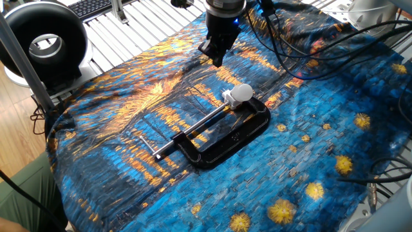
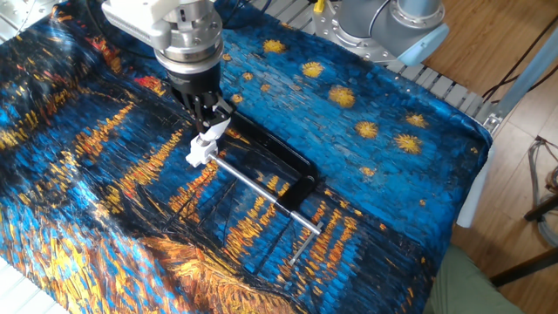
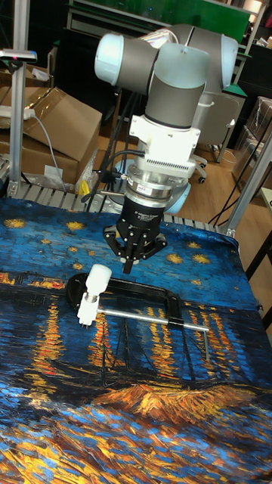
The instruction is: Install the light bulb by rotating it
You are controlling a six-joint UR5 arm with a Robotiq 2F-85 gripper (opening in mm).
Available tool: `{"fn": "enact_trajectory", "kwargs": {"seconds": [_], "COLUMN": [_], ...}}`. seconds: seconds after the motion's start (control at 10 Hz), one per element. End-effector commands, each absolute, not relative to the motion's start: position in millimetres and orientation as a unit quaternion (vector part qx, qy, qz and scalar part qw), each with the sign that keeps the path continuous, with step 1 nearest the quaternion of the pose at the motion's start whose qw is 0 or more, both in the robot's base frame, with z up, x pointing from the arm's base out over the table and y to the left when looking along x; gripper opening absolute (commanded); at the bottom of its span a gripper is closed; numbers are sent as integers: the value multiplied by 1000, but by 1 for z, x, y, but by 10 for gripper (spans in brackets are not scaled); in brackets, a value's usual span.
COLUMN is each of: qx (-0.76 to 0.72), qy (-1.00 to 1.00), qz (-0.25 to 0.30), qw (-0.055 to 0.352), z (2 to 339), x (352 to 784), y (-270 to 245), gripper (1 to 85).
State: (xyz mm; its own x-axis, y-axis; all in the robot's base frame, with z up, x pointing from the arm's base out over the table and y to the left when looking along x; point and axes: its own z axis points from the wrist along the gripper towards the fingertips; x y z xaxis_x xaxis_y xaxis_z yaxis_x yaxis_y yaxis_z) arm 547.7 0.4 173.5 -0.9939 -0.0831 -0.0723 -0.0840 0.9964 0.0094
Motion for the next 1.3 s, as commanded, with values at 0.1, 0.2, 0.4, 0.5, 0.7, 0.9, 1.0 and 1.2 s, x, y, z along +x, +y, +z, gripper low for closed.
{"fn": "enact_trajectory", "kwargs": {"seconds": [0.1, 0.2, 0.4, 0.5, 0.7, 0.9, 1.0, 1.2], "qx": [-49, -51, -64, -69, -71, -64, -63, -57], "qy": [998, 997, 996, 995, 994, 995, 995, 994], "qz": [8, 18, 23, 26, 38, 45, 47, 55], "qw": [47, 49, 56, 62, 67, 64, 68, 75], "z": [175, 175, 177, 175, 171, 169, 167, 161], "x": [554, 554, 527, 516, 497, 480, 476, 467], "y": [1, 6, -20, -30, -40, -47, -50, -50], "gripper": [13, 13, 13, 13, 13, 13, 13, 47]}}
